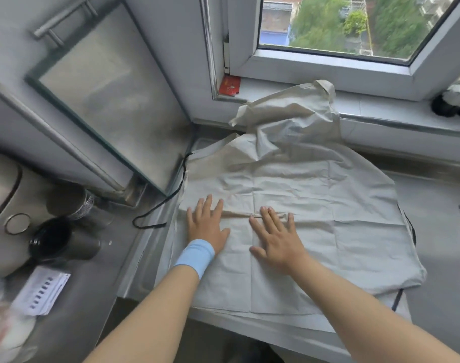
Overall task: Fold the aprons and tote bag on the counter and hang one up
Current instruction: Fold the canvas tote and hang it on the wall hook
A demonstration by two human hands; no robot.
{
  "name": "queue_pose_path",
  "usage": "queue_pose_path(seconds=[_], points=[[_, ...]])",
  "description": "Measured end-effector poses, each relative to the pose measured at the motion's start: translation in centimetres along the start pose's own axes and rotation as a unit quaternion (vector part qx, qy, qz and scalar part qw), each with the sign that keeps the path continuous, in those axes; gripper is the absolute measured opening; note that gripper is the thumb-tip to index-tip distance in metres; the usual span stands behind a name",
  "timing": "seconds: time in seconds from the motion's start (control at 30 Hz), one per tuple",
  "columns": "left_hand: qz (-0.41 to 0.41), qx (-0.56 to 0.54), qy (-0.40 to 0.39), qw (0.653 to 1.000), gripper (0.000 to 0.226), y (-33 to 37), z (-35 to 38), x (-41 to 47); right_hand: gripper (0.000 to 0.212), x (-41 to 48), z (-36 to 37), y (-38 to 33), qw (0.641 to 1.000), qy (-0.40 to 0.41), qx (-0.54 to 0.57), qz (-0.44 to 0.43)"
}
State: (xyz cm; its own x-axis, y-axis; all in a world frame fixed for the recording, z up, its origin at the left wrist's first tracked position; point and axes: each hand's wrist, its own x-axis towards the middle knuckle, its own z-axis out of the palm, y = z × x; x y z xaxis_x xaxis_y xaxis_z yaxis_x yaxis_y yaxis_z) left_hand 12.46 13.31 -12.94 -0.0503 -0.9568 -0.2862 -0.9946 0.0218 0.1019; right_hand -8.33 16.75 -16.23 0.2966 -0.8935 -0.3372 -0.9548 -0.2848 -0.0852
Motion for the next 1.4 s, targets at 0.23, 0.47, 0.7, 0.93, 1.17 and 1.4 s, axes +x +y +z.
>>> queue_pose_path(seconds=[0.23, 0.47, 0.7, 0.93, 1.17, 1.4], points=[[-0.231, -0.173, 0.050, 0.956, 0.074, -5.8, 0.2, -7.0, 0.074, -1.5, -1.2, -3.6, 0.998, 0.043, -0.014, -0.039], [-0.310, -0.185, -0.065, 0.930, 0.079, -7.4, -0.3, -9.1, 0.075, -5.7, 1.6, -8.2, 0.999, -0.013, 0.035, -0.019], [-0.255, -0.259, -0.063, 0.929, 0.013, -10.1, -0.5, -10.6, 0.072, -7.8, 1.3, -9.3, 0.999, -0.042, 0.020, 0.003], [-0.163, -0.168, 0.017, 0.972, 0.022, -9.5, -1.9, -12.9, 0.071, -7.8, 1.1, -10.0, 0.998, -0.045, 0.036, 0.011], [-0.193, -0.358, -0.019, 0.913, 0.031, -9.0, -3.0, -14.2, 0.045, -8.2, 1.2, -10.6, 0.999, 0.048, 0.000, -0.010], [-0.372, -0.559, -0.072, 0.738, 0.064, -8.8, -2.7, -17.3, 0.048, -9.4, 1.7, -8.7, 0.996, 0.030, 0.055, -0.064]])
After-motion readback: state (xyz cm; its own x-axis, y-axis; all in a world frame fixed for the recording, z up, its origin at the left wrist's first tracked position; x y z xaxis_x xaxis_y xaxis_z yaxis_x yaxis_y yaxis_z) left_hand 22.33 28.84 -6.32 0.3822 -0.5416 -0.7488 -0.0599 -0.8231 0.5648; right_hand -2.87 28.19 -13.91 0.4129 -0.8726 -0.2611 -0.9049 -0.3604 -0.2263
